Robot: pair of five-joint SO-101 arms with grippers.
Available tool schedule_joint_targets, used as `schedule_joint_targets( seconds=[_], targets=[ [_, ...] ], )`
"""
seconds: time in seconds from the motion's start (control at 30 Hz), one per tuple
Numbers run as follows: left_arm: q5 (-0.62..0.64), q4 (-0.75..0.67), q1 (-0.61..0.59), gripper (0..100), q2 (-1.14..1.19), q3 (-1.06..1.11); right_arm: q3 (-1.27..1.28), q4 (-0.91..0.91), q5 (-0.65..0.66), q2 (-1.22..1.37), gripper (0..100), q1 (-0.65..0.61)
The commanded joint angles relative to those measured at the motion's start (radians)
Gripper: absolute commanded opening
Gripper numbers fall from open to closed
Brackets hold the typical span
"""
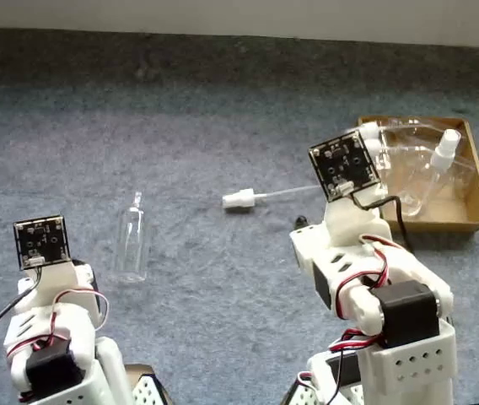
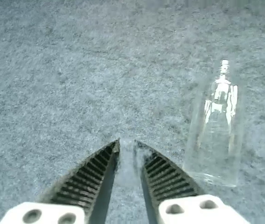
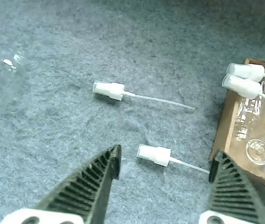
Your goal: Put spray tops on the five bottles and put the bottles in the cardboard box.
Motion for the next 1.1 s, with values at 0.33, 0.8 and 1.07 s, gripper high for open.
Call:
schedule_joint_targets(
  seconds=[0.33, 0.8, 1.07],
  targets=[
    [-0.011, -0.080, -0.044, 1, -0.002, 0.119, -0.038, -0.216, -0.219, -0.015, 27.9, -0.107],
    [-0.014, -0.080, -0.355, 1, -0.002, 0.163, 0.558, -0.932, -0.236, -0.016, 27.9, -0.435],
    [-0.011, -0.080, -0.358, 1, -0.002, 0.182, 0.704, -1.125, -0.031, -0.015, 27.9, -0.532]
  ],
)
